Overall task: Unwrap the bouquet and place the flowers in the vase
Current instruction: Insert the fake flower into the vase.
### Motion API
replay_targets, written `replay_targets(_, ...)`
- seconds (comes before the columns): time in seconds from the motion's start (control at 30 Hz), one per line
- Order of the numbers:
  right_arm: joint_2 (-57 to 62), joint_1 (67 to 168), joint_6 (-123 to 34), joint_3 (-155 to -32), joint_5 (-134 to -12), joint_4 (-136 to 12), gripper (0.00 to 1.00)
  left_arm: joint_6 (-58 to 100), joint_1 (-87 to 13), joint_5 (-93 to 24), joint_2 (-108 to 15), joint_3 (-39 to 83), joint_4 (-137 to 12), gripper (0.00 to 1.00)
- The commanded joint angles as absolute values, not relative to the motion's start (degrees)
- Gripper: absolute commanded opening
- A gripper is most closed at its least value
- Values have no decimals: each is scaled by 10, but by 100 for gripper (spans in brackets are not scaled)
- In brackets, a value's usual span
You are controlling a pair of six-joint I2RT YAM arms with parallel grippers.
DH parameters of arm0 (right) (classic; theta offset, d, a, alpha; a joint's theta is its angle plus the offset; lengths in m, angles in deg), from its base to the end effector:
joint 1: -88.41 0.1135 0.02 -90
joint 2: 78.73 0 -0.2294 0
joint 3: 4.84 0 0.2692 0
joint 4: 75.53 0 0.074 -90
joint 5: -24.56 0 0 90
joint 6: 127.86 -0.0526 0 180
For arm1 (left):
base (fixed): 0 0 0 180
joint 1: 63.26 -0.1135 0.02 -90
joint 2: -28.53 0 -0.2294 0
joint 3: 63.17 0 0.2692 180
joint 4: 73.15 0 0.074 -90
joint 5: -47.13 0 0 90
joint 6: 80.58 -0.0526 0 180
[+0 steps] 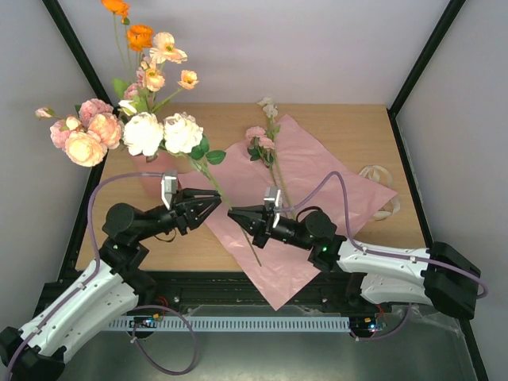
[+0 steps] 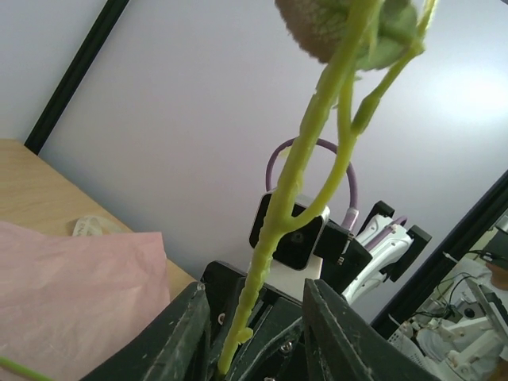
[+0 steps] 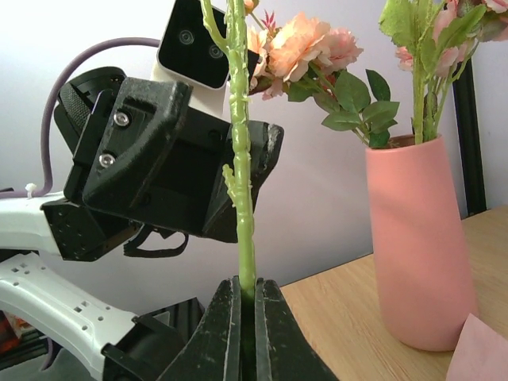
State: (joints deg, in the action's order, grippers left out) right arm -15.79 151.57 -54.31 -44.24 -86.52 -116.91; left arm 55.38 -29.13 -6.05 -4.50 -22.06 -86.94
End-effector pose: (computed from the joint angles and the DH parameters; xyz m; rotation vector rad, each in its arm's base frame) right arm 0.1094 0.2580 0.2480 -0.8677 1.1235 1.4050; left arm 0.1495 -0.1394 0.3196 0.4995 1.3508 -1.5587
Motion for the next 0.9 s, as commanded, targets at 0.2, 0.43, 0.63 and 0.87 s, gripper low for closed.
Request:
replay_targets(0.2,-137,1521,-517,-480,-874,-1161,1,542,-287,-67,-58,-198,-877,29)
replay_targets(0.43,-130,1522,-497,-489,-870,-1093,3,515,-287,-69,-53,-195,-856,2)
replay_targets(0.63,-144,1521,-519,-471,-790,-1079,33,432,-287,-131,-28,-194,-772,2)
replay_targets(0.87,-184,1521,-497,-469,-732,-1022,88,300,-287,-303,15,-162,-634,2)
